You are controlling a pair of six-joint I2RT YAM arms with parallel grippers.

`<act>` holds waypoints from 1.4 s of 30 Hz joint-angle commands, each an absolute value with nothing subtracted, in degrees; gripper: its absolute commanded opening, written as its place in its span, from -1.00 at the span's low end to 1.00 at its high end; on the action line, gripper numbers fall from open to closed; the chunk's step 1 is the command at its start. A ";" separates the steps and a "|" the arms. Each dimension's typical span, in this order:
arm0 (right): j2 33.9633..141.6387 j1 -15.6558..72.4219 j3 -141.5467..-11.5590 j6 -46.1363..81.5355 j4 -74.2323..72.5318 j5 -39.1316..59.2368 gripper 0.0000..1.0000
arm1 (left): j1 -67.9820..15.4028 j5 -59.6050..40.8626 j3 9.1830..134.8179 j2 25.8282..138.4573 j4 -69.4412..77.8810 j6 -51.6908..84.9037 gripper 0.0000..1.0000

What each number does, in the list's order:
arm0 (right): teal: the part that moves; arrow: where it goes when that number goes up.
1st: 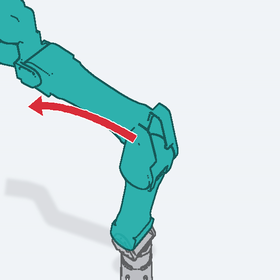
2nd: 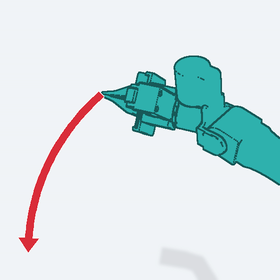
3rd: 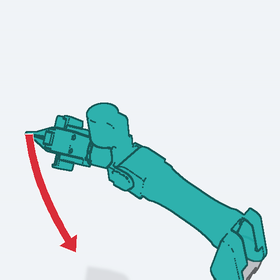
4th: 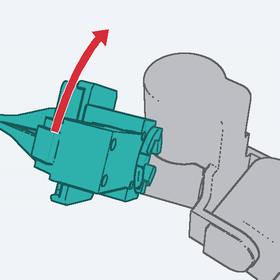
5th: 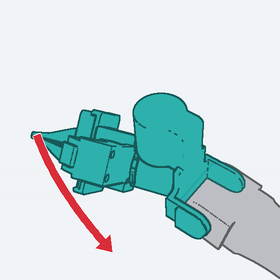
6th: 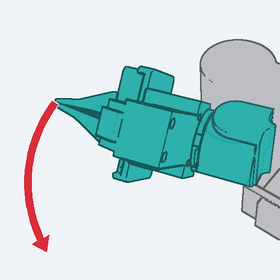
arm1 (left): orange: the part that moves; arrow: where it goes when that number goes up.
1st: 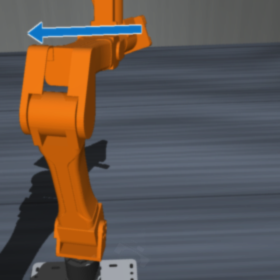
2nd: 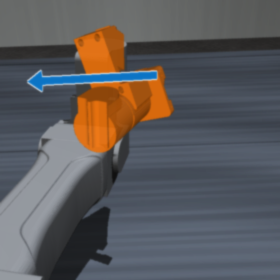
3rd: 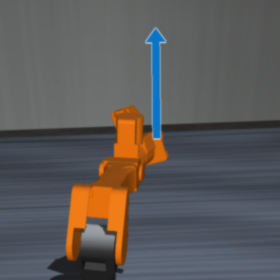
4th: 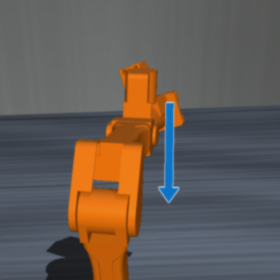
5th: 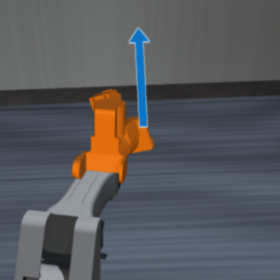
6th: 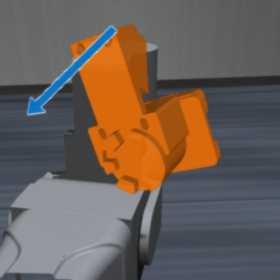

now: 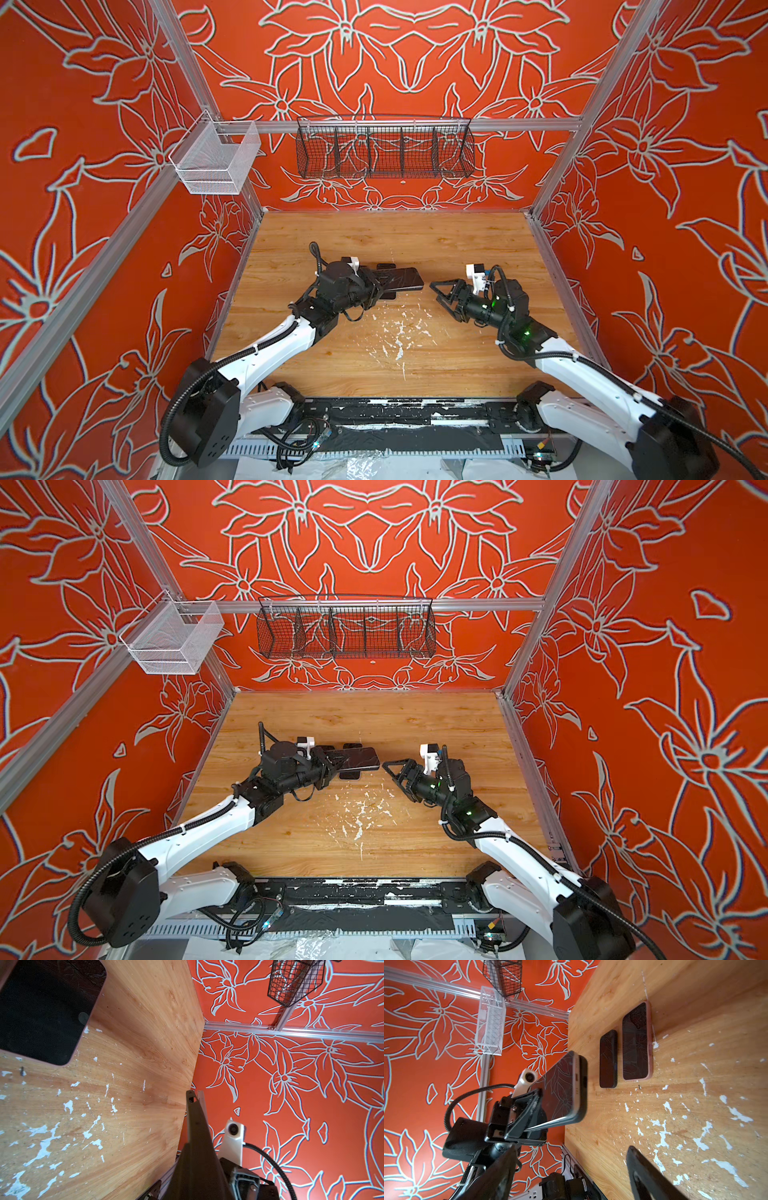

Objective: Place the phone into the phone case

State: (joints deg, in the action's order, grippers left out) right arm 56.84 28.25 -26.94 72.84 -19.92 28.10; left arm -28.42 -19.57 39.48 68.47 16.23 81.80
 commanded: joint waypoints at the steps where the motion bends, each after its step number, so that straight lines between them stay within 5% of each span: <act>1: 59.58 28.85 -26.54 79.56 -31.15 26.11 0.69 | -28.04 -19.40 41.66 68.34 22.29 85.03 -1.00; 10: 70.24 30.05 -28.00 86.12 -45.62 25.69 0.56 | -28.04 -19.42 40.72 68.88 23.46 85.68 -1.00; 23: 79.64 31.58 -27.78 92.46 -58.35 24.08 -0.33 | -28.05 -19.16 39.42 69.31 25.24 85.53 -1.00; 37: 82.06 31.60 -26.59 93.35 -59.73 22.94 -0.70 | -28.04 -19.24 39.29 68.57 25.24 83.61 -1.00; 42: 82.84 31.56 -25.75 93.18 -60.38 22.23 -1.00 | -28.08 -19.96 39.37 68.61 25.57 82.73 -1.00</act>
